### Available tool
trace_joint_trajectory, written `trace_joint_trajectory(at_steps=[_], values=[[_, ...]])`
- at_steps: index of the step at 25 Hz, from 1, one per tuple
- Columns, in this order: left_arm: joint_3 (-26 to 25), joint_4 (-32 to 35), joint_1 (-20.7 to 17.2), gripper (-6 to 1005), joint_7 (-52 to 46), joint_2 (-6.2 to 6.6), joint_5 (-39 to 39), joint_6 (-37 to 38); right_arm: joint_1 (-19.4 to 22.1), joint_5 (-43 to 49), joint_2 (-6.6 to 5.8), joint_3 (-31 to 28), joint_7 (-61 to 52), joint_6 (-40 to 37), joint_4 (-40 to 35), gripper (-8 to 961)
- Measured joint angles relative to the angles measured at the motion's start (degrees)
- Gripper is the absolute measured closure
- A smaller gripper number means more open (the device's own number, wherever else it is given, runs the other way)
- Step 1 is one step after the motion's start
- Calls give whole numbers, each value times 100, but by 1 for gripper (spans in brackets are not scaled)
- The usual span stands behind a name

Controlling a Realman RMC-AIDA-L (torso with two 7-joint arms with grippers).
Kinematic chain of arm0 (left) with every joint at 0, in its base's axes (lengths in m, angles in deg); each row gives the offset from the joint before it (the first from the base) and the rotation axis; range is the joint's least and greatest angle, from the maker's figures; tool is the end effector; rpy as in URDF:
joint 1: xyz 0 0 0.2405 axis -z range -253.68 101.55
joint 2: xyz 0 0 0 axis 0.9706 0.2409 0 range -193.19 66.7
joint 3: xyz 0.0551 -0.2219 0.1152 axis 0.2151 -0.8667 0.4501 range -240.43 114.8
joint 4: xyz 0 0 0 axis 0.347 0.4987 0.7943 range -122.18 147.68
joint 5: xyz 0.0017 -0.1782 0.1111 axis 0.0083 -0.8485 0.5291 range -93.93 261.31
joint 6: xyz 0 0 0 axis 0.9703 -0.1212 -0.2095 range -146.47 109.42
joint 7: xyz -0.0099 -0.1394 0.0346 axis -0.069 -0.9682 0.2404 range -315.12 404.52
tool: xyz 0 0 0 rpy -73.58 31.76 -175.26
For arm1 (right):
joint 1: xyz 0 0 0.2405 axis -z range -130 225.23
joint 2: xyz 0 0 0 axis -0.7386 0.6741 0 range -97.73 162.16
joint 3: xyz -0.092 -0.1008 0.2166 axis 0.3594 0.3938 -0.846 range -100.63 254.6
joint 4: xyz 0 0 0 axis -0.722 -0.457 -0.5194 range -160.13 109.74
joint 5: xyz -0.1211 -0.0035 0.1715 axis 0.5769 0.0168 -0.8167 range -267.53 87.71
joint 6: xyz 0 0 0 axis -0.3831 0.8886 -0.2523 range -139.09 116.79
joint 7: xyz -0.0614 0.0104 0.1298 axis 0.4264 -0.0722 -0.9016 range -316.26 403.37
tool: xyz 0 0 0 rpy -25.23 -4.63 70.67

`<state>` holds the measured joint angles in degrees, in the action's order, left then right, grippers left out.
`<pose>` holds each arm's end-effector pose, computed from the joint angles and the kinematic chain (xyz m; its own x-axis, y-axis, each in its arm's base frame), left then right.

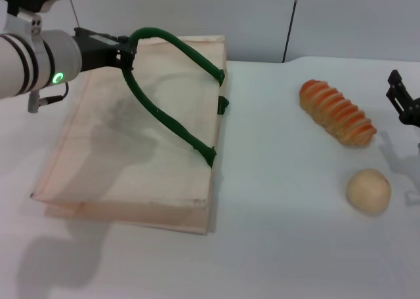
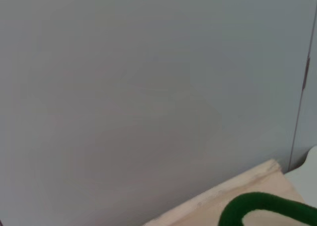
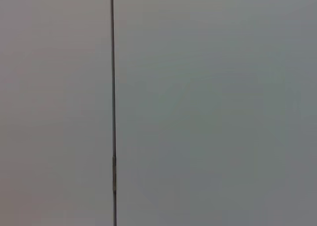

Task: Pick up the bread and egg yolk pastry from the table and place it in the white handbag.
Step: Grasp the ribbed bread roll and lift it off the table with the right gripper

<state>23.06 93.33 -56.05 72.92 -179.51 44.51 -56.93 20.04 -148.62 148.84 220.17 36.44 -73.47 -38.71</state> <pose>-0.1975 0.4023 0.0429 0.7978 0.4222 0.4305 0.5910 -0.4057 -0.6972 0.3126 0.3489 -0.0219 0.7177 0.0119 -0.6962 -0.6781 -0.2155 -0.7027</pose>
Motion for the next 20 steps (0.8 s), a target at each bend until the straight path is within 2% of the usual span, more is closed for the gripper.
trace_joint_trajectory(at_steps=[12, 20], values=[[-1, 850, -285, 891, 6, 4, 126, -334, -47, 11, -9, 503, -30, 0, -5, 221], [-25, 1773, -516, 891, 149, 8, 99, -715, -155, 274, -58, 686, -829, 7, 231, 221]])
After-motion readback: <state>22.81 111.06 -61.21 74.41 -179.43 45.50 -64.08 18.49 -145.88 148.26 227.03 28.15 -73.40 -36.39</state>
